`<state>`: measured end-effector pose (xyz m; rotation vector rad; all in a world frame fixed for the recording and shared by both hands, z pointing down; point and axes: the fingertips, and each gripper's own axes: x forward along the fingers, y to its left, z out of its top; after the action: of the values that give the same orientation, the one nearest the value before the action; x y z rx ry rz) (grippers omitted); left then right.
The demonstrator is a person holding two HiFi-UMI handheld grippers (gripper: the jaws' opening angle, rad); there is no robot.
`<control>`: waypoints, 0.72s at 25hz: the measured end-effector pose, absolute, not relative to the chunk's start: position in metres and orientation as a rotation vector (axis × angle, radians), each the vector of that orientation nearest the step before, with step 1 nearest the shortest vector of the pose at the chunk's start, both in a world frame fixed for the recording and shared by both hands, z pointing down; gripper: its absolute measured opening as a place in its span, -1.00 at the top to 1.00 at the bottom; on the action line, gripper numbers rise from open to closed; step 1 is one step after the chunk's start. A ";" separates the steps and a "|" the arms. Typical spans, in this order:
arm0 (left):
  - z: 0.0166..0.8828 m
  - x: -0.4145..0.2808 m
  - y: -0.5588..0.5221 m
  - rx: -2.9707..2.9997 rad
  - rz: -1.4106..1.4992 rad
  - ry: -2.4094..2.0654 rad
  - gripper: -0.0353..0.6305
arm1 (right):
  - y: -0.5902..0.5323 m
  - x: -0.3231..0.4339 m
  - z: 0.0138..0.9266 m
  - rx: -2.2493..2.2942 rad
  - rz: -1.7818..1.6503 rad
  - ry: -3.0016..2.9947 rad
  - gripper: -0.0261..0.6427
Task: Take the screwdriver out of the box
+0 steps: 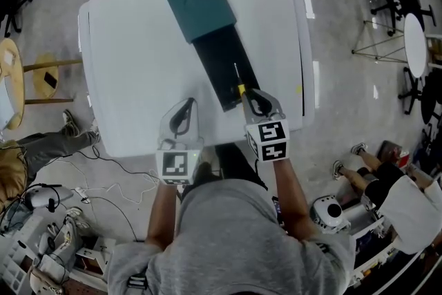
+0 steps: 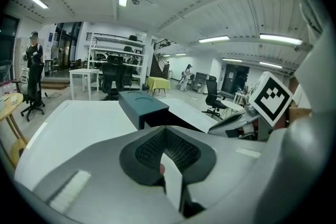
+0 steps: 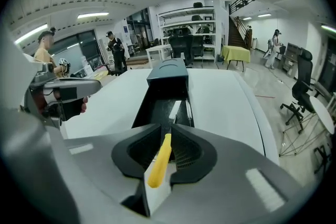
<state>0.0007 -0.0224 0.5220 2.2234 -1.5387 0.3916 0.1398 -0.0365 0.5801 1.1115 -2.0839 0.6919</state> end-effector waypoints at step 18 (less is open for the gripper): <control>0.538 -0.003 -0.031 2.168 0.432 -1.549 0.86 | -0.032 0.133 0.624 0.966 0.808 -1.946 0.45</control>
<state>-0.0030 -0.0310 0.5383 2.1678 -1.5489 0.4317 0.1327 -0.0315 0.6245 0.9658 -1.9461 0.8077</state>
